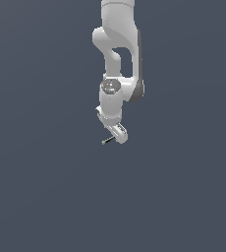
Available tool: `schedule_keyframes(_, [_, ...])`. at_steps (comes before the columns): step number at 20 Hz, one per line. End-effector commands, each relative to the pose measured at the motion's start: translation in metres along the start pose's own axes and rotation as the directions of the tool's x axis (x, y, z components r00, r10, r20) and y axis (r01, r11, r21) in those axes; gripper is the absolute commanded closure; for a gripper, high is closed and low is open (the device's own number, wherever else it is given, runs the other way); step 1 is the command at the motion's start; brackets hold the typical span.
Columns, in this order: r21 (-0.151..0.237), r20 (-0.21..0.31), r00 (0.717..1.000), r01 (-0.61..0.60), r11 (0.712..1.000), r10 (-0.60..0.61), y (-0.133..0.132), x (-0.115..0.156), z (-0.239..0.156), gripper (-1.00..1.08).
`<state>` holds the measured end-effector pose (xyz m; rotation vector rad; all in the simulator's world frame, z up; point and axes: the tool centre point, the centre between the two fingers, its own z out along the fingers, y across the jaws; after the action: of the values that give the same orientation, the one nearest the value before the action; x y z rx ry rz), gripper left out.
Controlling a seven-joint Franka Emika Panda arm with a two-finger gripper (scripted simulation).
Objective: Pick up the object and move it to a goal position.
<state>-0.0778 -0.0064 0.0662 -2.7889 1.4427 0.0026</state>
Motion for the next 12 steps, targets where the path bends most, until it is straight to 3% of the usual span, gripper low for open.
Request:
schedule_keyframes(1, [0.0,-0.001,0.999,-0.034,0.999,0.034,0.0027,-0.002,0.003,-0.92])
schedule_keyframes(12, [-0.001,-0.002,0.998,-0.066,0.998,0.066,0.0054,-0.0044,0.0087,-0.92])
